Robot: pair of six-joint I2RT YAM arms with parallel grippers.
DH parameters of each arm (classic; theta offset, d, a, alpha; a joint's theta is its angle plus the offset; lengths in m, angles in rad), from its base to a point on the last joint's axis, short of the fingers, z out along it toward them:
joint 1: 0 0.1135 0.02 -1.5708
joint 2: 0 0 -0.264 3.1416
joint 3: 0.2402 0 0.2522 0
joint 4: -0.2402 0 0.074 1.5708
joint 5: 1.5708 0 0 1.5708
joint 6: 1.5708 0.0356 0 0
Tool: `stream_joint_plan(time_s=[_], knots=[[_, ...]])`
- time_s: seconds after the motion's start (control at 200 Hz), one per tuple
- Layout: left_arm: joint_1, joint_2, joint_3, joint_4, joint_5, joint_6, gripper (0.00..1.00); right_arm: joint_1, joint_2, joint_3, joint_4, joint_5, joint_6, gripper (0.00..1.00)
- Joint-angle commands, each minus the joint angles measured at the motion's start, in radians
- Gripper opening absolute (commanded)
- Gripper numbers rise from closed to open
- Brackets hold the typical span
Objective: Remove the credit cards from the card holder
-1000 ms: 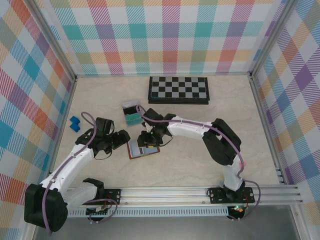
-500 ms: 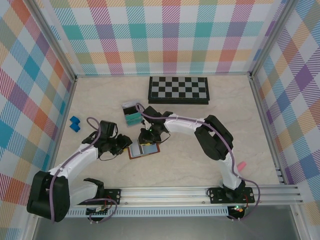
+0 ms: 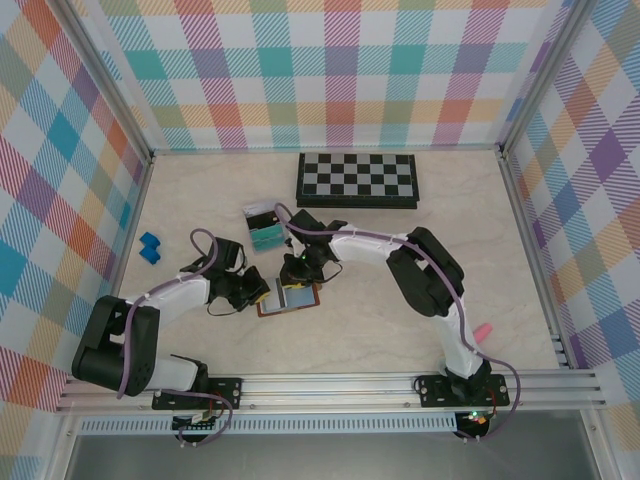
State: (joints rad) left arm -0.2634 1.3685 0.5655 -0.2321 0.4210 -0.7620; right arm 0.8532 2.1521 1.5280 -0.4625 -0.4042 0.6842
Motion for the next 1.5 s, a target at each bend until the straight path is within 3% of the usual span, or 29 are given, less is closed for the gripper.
stream_joint_plan(time_s=[0.0,0.365,0.775,1.22,1.495], knots=[[0.009,-0.022,-0.01,-0.023,-0.016,0.025,0.06,0.003,0.016,0.027,0.007,-0.045,-0.034,0.18],[0.009,-0.109,0.021,-0.106,-0.022,0.064,0.09,0.001,0.042,0.045,-0.003,-0.049,-0.026,0.17],[0.019,0.006,0.036,-0.099,-0.02,0.078,0.06,0.0,0.045,0.038,-0.012,-0.043,-0.034,0.18],[0.023,0.029,-0.002,-0.098,-0.03,0.058,0.05,-0.009,0.043,-0.003,0.054,-0.117,-0.013,0.18],[0.039,0.023,0.009,-0.076,0.016,0.038,0.05,-0.013,0.037,0.0,0.055,-0.136,-0.017,0.11]])
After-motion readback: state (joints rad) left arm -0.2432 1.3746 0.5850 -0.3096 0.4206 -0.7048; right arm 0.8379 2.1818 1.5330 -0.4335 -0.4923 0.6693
